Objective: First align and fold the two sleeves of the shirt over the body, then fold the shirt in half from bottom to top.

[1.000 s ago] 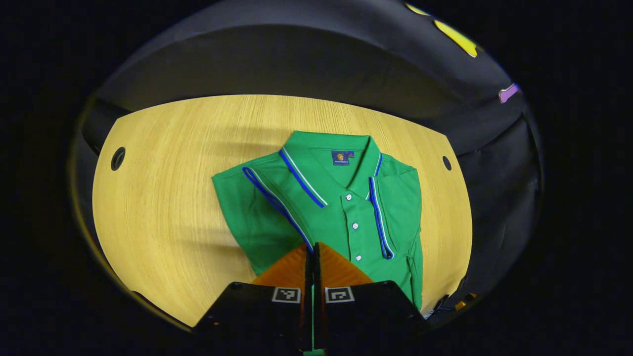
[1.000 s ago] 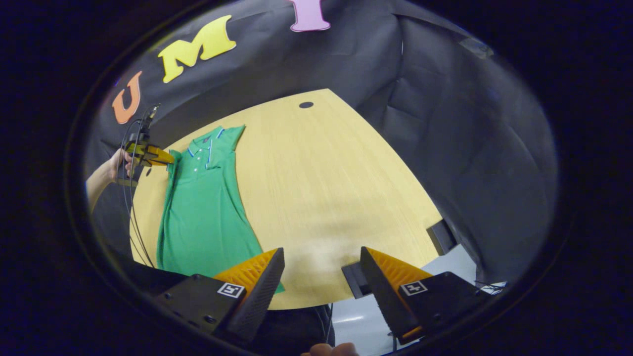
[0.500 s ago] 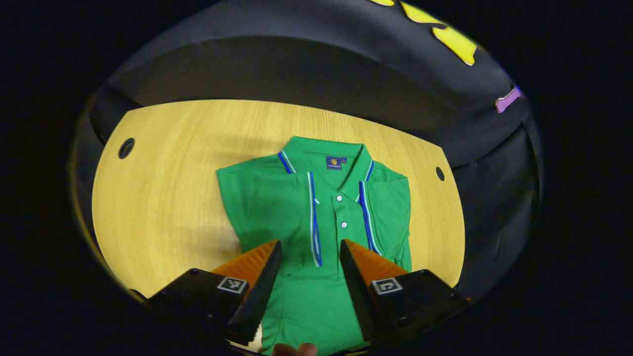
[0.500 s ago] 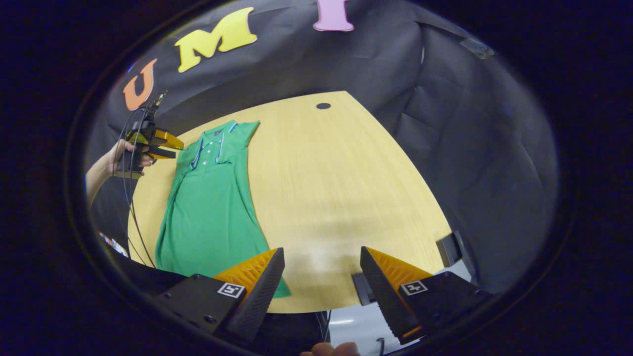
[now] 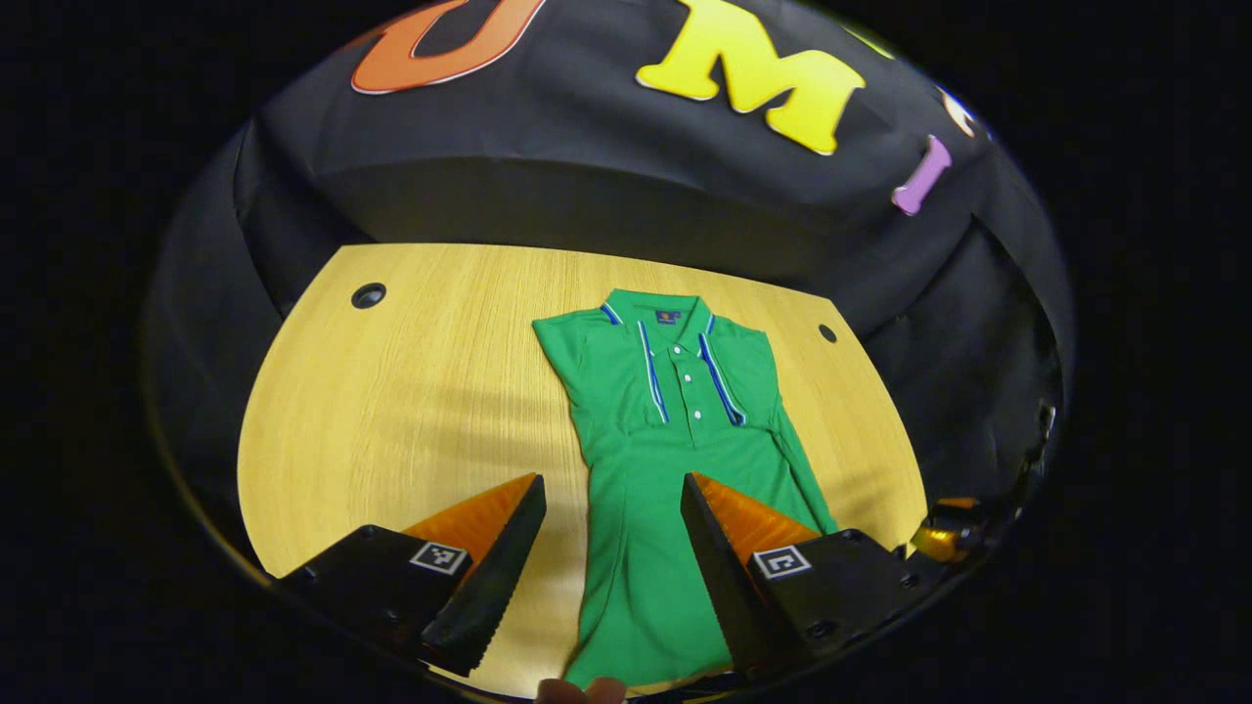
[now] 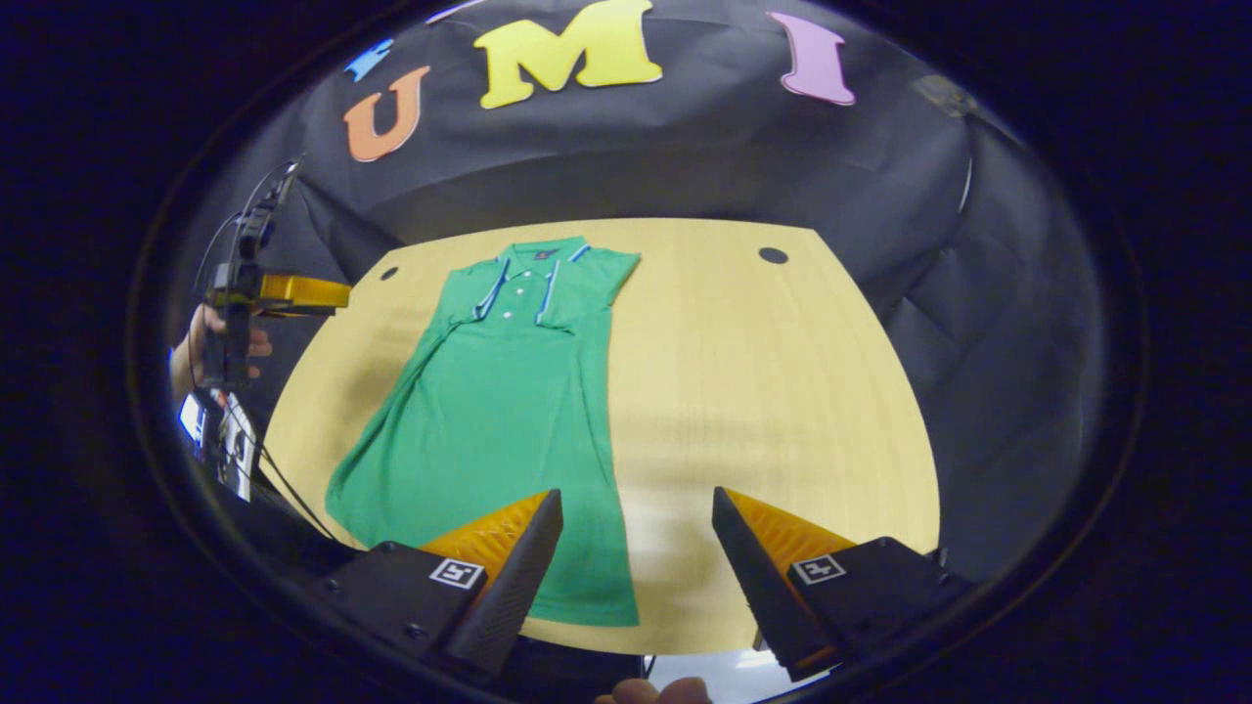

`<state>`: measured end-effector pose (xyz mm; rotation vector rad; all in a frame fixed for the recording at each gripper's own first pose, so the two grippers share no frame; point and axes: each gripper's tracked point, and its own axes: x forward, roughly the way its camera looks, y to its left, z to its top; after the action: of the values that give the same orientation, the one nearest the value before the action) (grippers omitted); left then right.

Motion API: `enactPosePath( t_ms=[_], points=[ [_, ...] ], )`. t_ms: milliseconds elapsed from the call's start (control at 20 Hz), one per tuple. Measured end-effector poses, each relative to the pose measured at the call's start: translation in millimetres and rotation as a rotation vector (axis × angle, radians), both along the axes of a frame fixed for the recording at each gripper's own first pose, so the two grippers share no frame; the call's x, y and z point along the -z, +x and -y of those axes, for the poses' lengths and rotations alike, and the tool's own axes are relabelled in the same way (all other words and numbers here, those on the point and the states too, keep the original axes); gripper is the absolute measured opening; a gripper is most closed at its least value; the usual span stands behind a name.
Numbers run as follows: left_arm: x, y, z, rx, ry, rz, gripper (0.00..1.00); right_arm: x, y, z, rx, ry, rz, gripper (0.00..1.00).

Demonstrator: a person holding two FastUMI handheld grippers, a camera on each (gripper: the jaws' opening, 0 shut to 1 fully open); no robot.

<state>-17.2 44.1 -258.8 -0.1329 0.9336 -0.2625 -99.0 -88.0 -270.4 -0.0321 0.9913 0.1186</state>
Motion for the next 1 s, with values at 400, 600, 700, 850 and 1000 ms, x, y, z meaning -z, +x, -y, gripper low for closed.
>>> enactPosePath(
  t_ms=[400, 600, 700, 850, 1000],
  points=[
    [48.6, -178.3, -8.4, 0.101, 0.017, -0.154, 0.90, 29.3, -52.3, 2.3, -0.103, -0.065, -0.096, 0.98],
    [83.6, -218.3, -5.5, 0.135, -0.010, -0.240, 0.90, 55.6, -86.0, 4.6, -0.129, -0.099, -0.177, 0.98],
    [101.2, -225.6, -13.1, 0.134, 0.031, -0.281, 0.90, 67.4, -95.3, 3.7, -0.119, -0.110, -0.211, 0.98],
    [117.2, -224.3, -17.1, 0.139, 0.069, -0.311, 0.90, 81.5, -98.0, 7.3, -0.109, -0.135, -0.233, 0.89],
    [124.3, -225.6, -19.8, 0.125, 0.095, -0.340, 0.91, 96.5, -93.9, 8.1, -0.093, -0.136, -0.252, 0.98]
  ],
)
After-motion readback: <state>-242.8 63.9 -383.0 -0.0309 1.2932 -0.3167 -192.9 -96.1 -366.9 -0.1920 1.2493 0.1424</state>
